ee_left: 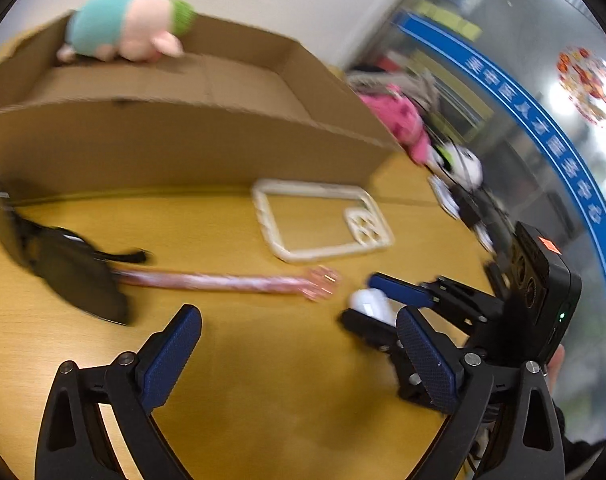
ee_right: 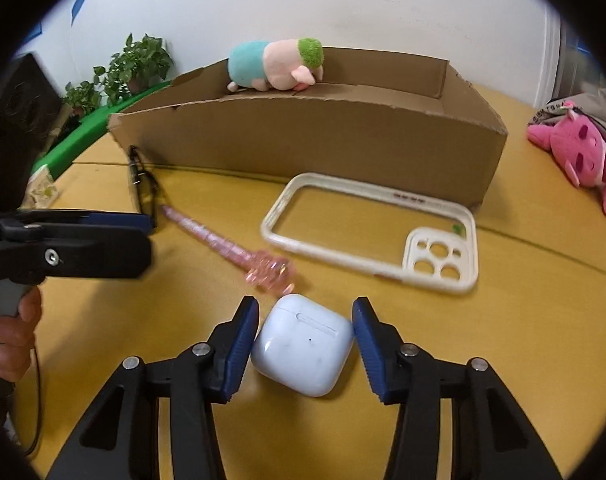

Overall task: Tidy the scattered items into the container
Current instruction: 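Move both grippers down toward the white earbuds case on the table, then close both grippers on the white earbuds case, then lift the earbuds case with both grippers and carry it into the box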

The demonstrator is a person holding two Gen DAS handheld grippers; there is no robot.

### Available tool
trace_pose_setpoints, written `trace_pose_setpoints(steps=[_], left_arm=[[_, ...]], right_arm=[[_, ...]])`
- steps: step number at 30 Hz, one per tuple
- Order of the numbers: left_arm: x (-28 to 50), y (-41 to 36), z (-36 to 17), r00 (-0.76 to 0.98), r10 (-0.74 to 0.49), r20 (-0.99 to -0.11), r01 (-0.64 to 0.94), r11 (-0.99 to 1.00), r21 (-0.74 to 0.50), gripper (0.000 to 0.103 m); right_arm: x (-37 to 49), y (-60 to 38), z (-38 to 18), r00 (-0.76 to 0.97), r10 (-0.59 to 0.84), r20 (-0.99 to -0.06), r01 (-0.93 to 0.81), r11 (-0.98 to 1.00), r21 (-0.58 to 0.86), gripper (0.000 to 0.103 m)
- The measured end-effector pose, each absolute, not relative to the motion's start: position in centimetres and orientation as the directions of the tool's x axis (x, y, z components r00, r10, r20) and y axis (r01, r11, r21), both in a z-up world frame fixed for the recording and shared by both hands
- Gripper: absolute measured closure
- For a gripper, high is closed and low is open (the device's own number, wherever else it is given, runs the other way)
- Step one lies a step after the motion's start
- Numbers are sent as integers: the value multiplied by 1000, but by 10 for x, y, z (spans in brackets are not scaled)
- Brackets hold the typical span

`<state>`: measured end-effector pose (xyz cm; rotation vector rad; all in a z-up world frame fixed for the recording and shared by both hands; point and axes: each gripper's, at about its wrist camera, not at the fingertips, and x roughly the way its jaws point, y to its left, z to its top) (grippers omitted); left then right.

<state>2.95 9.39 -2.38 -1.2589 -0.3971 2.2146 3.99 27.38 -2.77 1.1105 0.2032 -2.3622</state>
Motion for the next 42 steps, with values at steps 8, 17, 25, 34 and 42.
trace_pose_setpoints(steps=[8,17,25,34,42], left_arm=[[29,132,-39,-136,738,-661,-398,-651,-646,29],[32,148,-42,6,744,-669,-425,-603,-675,52],[33,150,-43,45,724,-689,-447,-602,-662,53],[45,150,-46,88,690,-718,-455,-613,-646,74],[46,120,-35,88,794,-601,-395,-526,-753,75]], right_arm=[[81,277,-18,-544,-461,-701,575,-813,89,61],[89,269,-27,-461,-478,-747,635,-766,98,59],[105,281,-34,-429,-419,-800,615,-784,81,39],[107,278,-37,-461,-415,-784,602,-796,67,60],[113,274,-12,-496,-494,-714,624,-774,102,60]])
